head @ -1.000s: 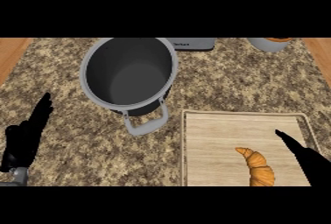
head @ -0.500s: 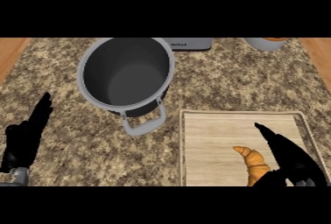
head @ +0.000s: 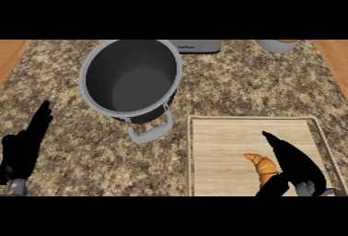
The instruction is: Pick the croissant from the tray and place it in the pot
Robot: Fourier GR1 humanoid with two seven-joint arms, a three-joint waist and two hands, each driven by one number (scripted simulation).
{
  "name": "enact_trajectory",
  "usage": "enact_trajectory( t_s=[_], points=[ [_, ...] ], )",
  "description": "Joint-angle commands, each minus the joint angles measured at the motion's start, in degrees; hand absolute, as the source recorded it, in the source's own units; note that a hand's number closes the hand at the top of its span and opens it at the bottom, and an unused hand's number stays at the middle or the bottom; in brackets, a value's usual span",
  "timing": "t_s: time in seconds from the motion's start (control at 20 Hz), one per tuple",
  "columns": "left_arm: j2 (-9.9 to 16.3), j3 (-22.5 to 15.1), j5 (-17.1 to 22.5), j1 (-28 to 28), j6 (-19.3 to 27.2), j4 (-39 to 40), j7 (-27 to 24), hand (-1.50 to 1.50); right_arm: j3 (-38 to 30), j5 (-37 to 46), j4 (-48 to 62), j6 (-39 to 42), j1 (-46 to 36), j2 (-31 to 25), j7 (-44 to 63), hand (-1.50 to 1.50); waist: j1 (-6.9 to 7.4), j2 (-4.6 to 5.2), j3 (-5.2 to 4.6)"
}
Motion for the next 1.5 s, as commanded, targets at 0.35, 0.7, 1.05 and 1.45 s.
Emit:
enact_trajectory(
  t_s=[0.35, 0.7, 1.05, 1.45],
  points=[
    [-2.5, 0.6, -2.9, 2.8, -0.6, -2.9, -0.1, 0.00, -1.2, 4.1, 4.1, 2.1, 2.6, 2.4, 2.9, -1.50, -0.18, -0.08, 0.03],
    [-4.2, 3.5, -4.1, -3.1, -2.0, 3.2, -0.1, 0.00, 0.4, 7.9, 7.2, 4.7, 1.7, 5.0, -4.6, 1.50, -0.42, 0.01, 0.02],
    [-4.6, 3.6, -5.2, -0.1, -3.3, -2.7, 3.5, 0.00, -1.6, 10.2, 9.6, 6.2, 0.3, 7.6, -4.2, 1.50, -0.16, -0.03, 0.04],
    [-4.6, -0.6, -5.1, -4.2, -6.3, -2.1, 2.6, 0.00, 30.8, 16.0, -0.5, 18.8, -19.1, 19.3, -24.9, 1.50, 9.40, 0.71, -0.13]
  ],
)
